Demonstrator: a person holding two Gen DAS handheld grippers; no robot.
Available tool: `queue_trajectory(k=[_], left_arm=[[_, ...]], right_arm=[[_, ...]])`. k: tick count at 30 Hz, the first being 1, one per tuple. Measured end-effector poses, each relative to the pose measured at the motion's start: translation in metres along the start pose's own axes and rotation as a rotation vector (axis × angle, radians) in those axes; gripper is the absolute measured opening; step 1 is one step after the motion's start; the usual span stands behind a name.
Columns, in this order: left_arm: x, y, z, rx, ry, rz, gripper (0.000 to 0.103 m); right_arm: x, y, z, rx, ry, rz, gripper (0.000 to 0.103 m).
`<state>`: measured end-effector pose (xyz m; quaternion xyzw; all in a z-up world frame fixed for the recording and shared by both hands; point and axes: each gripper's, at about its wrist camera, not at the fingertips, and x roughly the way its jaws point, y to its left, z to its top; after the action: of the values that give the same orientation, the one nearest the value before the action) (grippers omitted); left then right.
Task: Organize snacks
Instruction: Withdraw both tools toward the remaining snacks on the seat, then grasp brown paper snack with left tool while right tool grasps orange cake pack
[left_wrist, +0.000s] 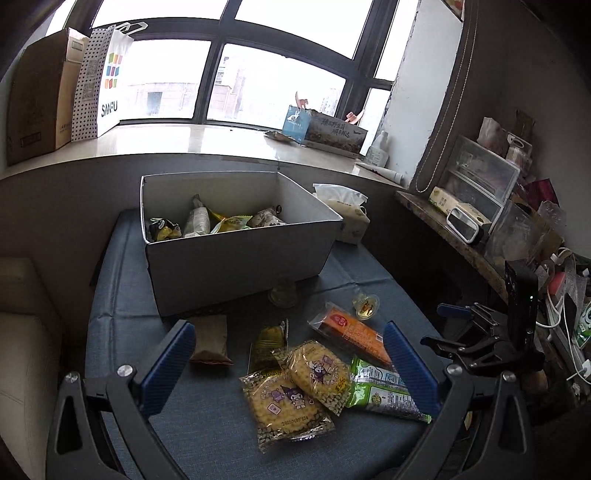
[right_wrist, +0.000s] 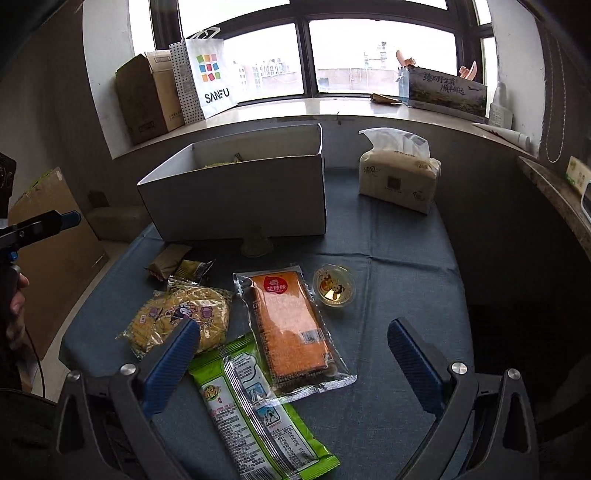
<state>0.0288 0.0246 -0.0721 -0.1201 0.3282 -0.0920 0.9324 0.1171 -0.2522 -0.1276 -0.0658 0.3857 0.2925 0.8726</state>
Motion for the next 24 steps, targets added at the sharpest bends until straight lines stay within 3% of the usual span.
queue_trajectory(k=[6,18,24], left_arm=[[0.001,-0.001,-0.003,0.009,0.01,-0.012,0.103],[0.003,0.011,-0.01,-0.023,0.03,0.008,0.103],[0.008,0.014,-0.013,-0.041,0.041,0.011,0.103]], right_arm=[[0.041,0.007,-0.002,-0.04,0.088,0.065,0.103],[0.121,0.012,0.006,-0.078,0.27,0.005,0.103],[0.129,0.017,0.006,-0.147,0.272,-0.025,0.103]])
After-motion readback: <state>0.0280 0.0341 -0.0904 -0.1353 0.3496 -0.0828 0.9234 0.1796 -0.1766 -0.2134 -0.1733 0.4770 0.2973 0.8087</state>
